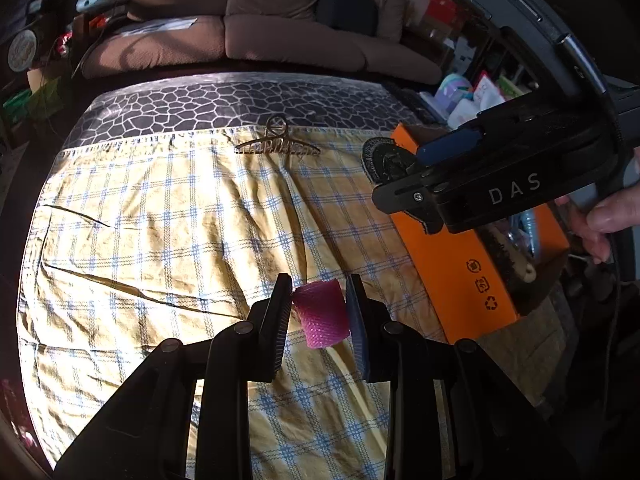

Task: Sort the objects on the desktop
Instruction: 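Lower the roller and coaster into the orange box and open both tools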

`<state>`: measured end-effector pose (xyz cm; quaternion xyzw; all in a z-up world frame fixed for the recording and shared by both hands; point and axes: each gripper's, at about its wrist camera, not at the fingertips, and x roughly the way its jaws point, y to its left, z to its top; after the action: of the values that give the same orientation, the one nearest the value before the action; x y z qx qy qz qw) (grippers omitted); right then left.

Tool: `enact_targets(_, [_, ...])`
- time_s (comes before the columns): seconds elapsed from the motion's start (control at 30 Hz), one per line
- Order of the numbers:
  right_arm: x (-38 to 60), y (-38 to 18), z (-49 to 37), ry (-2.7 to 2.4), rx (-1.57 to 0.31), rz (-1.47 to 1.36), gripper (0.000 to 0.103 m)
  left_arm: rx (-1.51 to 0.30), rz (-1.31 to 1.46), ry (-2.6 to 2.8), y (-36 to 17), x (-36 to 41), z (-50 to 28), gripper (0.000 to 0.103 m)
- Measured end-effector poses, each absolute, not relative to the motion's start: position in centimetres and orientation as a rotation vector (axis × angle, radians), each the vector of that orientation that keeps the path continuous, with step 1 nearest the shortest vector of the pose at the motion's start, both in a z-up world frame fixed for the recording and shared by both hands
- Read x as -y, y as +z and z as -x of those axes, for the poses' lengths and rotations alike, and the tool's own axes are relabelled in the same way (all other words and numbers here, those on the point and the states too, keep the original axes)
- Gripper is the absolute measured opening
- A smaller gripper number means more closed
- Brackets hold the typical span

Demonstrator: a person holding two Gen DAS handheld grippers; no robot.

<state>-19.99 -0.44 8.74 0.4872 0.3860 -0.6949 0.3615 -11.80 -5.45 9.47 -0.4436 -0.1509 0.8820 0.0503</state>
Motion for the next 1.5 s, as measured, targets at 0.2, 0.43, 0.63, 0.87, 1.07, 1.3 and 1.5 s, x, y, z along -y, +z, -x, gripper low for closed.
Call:
enact_targets(0.2, [-2.6, 11.7, 19.4, -1.835, -0.976, -1.232, 0.072, 0.425, 1.317, 2.686, 12.2, 3.2, 11.8, 0.025])
enact_targets(0.43, [-8.3, 14.2, 20.4, -1.913, -0.942, -1.246, 0.072, 0.358, 1.271, 2.663, 14.8, -1.4, 12.4, 0.025])
enact_targets(0.63, [-14.5, 14.9, 22.4, -1.98, -0.897, -1.293, 0.072, 0.338, 1.263, 2.599, 15.0, -6.7, 13.8, 0.025])
enact_targets(0.87, [-21.1, 14.7, 24.8, -2.041, -0.855, -1.355, 0.072, 0.323, 1.263, 2.518, 13.9, -13.0, 15.7, 0.025])
enact_targets(1.07, [-25.1, 13.6, 26.7, -2.066, -0.82, -1.415, 0.072, 0.277, 1.278, 2.463, 12.7, -18.0, 17.2, 0.025])
enact_targets(1.3, [-28.1, 12.6, 28.6, -2.085, -0.774, -1.448, 0.072, 0.251, 1.309, 2.436, 11.2, -21.3, 18.6, 0.025])
enact_targets(1.5, [-29.1, 11.8, 29.6, -2.105, -0.738, -1.431, 0.072, 0.223, 1.333, 2.434, 10.2, -22.9, 19.7, 0.025])
